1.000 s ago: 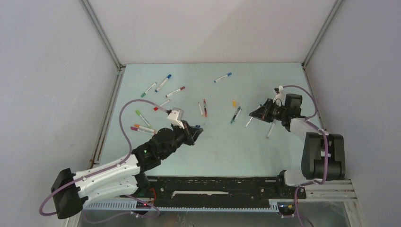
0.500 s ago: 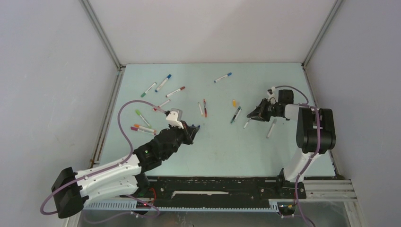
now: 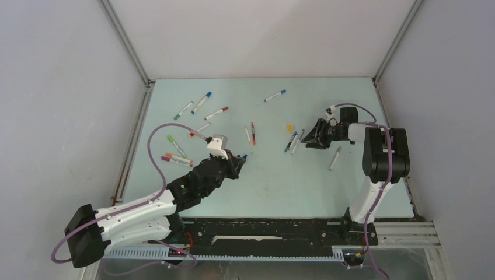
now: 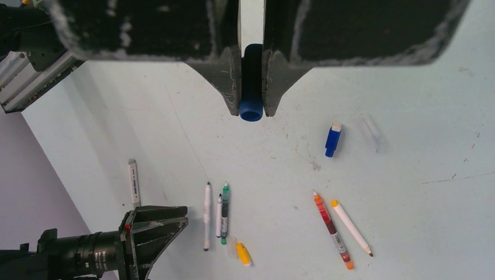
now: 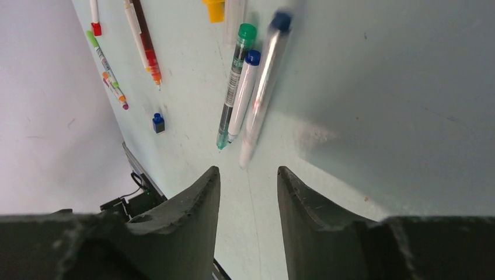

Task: Open the pen caps
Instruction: Place the pen at the center of the board, then place the pen cap at the center of the board.

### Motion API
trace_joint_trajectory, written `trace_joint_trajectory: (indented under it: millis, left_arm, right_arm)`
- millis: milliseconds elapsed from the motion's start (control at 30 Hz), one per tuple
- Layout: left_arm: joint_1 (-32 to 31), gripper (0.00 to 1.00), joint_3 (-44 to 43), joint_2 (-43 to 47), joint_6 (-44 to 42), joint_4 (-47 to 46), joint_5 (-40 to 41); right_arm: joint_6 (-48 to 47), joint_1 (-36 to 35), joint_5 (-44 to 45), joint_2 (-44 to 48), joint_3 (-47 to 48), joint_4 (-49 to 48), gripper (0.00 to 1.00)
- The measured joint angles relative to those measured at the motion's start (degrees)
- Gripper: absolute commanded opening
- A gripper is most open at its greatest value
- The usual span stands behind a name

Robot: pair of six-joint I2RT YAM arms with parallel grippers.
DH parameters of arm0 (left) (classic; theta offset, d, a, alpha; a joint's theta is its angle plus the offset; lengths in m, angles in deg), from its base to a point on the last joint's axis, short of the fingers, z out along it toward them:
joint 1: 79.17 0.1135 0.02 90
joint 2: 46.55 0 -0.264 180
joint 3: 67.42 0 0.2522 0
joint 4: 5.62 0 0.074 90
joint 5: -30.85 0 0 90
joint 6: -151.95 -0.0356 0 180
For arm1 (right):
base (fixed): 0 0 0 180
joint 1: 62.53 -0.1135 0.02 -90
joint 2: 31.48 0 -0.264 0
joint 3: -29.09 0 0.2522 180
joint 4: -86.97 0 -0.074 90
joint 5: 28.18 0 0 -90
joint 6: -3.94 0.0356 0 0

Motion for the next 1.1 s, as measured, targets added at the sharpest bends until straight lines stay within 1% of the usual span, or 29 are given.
trace_joint_trajectory:
  millis: [100,233,300,400,533,600,733,833,933,1100]
  left_arm:
    - [0.02,0.03,0.0,-0.24,0.0,0.39,-0.02]
    - [0.04,0.1,-0.02,-0.74,0.02,1.33,-0.07]
    - [0.13,0.13,-0.07,-1.07,0.04,1.84,-0.15]
    - [0.52,0.16,-0.15,-2.23,0.24,2.62,-0.79]
    - [1.44,0.16,-1.81,-5.66,0.44,4.94,-2.25]
    - [1.86,0.16,-4.59,-8.92,0.44,7.48,-3.08]
    - [2.27,0.15,-11.89,-16.41,0.02,11.58,-4.0]
    - [2.32,0.14,-17.7,-22.47,-0.22,14.47,-4.5]
    - [2.34,0.14,-23.8,-29.51,-0.68,17.75,-5.14]
    - [2.69,0.15,-29.11,-38.18,-1.7,22.27,-5.55]
  right_arm:
    - [-0.44,0.0,-0.57,0.09,0.04,0.44,0.45]
    - [-2.05,0.26,-1.29,1.49,0.04,1.68,0.46]
    - [-4.33,0.57,-2.38,3.54,0.11,2.93,0.46]
    - [-10.03,1.75,-4.9,8.02,1.18,7.02,0.46]
    - [-21.38,4.07,-8.85,16.46,3.3,13.16,0.45]
    - [-27.5,5.05,-9.84,21.31,3.65,16.72,0.46]
    - [-36.68,5.35,-10.16,29.24,2.89,21.24,0.46]
    - [-41.22,5.57,-10.82,33.64,0.57,22.69,0.46]
    - [-43.87,6.47,-11.41,35.19,-1.03,24.11,0.46]
    - [-45.83,8.39,-11.91,35.06,-1.81,25.07,0.46]
